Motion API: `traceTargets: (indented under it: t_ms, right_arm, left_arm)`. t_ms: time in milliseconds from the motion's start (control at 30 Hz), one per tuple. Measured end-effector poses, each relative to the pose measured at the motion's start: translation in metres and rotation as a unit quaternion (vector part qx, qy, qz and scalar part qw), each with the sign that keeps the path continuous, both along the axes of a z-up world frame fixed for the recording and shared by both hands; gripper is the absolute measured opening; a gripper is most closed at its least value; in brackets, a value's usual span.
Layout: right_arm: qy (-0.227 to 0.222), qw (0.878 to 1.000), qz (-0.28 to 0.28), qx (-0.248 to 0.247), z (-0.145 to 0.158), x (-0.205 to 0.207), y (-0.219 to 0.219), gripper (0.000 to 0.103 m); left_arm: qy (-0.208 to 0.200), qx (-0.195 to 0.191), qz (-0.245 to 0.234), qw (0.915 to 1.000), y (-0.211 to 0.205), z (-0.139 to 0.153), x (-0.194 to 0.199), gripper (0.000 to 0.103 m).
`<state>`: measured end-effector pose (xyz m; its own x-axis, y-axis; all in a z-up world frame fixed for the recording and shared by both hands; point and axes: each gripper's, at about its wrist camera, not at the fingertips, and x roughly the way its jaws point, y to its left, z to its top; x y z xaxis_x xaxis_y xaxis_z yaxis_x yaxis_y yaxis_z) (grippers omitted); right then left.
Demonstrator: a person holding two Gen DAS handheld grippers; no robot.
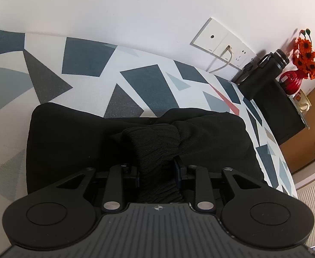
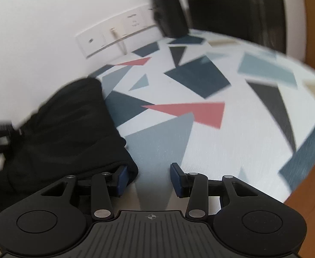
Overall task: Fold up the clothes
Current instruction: 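Hold the sock on the pile with the left tool while the right tool moves away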
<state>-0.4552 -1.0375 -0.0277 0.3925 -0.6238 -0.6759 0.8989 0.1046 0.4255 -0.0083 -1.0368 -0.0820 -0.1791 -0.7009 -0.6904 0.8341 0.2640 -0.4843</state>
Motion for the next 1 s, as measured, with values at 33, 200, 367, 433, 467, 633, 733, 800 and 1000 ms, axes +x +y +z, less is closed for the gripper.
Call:
traceTargets:
  t_ms: [33,200,367,433,467,633,733,800,1000]
  right_arm:
    - [-0.020,1.000,-0.009,0.008,-0.003,-0.005,0.000,0.036]
    - [0.007,0.999,-0.023,0.024,0.001,-0.018,0.003,0.028]
    - [-0.071,0.997,-0.003,0.011,0.015,-0.024,-0.007,0.049]
    - [-0.101,0.995,-0.003,0.015,0.012,-0.017,-0.018,0.050]
    - [-0.121,0.992,-0.004,0.025,0.007,-0.014,-0.024,0.050]
    - [-0.161,0.984,0.021,0.076,-0.017,-0.005,-0.030,0.011]
    - [-0.168,0.983,0.018,0.075,-0.019,-0.011,-0.021,0.011]
    - [-0.175,0.982,0.012,0.076,-0.021,-0.015,-0.016,0.011]
    - [-0.154,0.986,0.006,0.069,-0.013,-0.020,-0.009,0.013]
  left_arm:
    - [0.001,0.000,0.000,1.0000,0.000,0.000,0.000,0.029]
    - [0.006,0.000,0.004,1.0000,0.001,0.000,0.002,0.030]
    - [0.002,-0.001,0.003,1.0000,0.001,0.000,0.001,0.030]
    - [0.003,-0.001,0.004,1.0000,0.001,0.000,0.001,0.030]
    - [0.003,-0.001,0.004,1.0000,0.001,-0.001,0.001,0.030]
    - [0.002,0.000,0.003,1.0000,0.001,-0.001,0.001,0.030]
    - [0.002,-0.001,0.003,1.0000,0.001,-0.001,0.000,0.030]
    - [0.003,-0.002,0.002,1.0000,0.001,-0.002,0.000,0.030]
    - [0.004,-0.003,0.001,1.0000,0.001,-0.003,0.000,0.030]
